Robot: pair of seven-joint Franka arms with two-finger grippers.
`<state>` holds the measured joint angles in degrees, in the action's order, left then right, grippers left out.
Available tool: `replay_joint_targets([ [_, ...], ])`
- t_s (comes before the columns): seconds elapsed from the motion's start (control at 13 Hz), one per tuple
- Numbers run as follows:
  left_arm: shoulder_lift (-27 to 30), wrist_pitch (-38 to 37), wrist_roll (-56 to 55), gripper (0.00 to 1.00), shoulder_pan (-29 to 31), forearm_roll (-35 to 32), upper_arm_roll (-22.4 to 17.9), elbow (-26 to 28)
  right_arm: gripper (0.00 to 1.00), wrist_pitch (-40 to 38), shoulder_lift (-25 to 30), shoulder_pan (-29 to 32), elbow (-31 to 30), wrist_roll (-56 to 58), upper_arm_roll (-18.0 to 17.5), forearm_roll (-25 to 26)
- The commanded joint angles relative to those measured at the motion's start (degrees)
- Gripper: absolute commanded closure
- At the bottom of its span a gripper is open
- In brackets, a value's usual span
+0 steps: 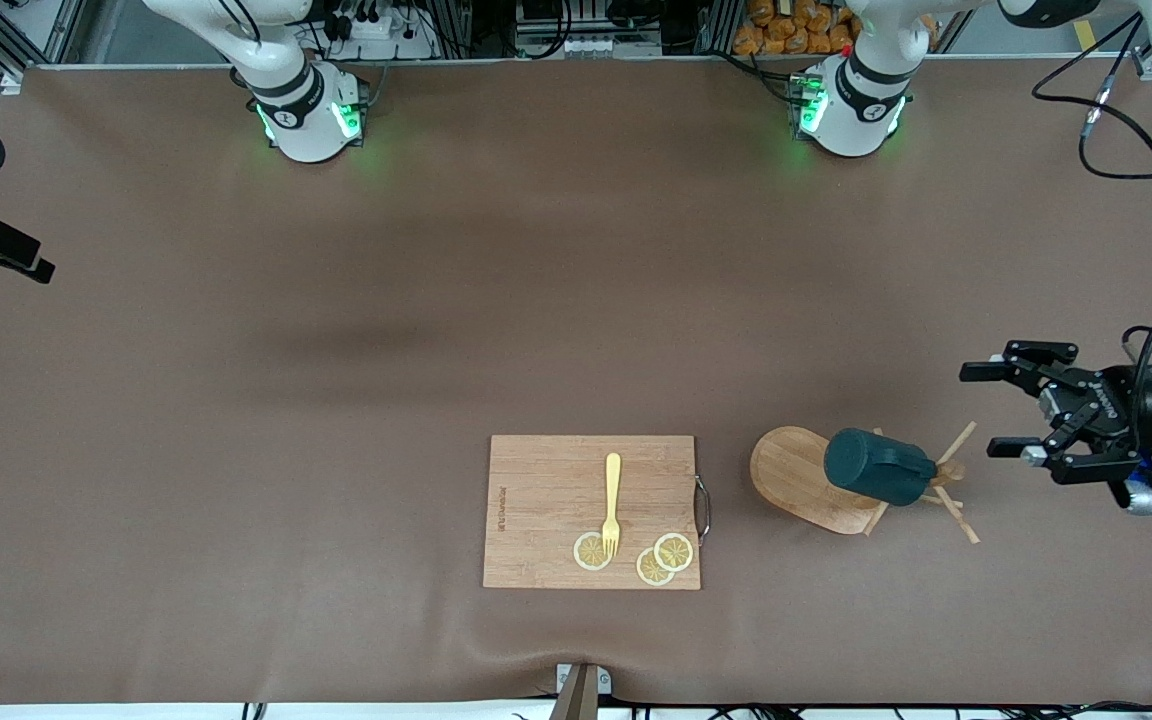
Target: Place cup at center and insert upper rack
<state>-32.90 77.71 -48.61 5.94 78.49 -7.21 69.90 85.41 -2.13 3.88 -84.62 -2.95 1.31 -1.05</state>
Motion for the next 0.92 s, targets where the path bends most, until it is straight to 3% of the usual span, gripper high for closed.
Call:
replay_joint_targets([
  [0.0, 4.24, -0.37, -0.43, 0.00, -0.05, -3.77, -0.18, 1.29, 0.00, 0.02, -0.16, 0.08, 0.33, -0.57, -0.70, -0.10],
  [0.61, 15.75, -0.45, 0.62, 0.00, -1.19, -24.49, 0.88, 1.46, 0.00, -0.42, -0.16, -0.19, 0.33, -0.39, -0.88, -0.18],
  [0.84, 18.74, -0.45, 4.65, 0.00, -1.19, -36.87, 5.34, 1.55, 0.00, -0.42, -0.16, -0.27, 0.33, -0.39, -0.96, -0.19],
])
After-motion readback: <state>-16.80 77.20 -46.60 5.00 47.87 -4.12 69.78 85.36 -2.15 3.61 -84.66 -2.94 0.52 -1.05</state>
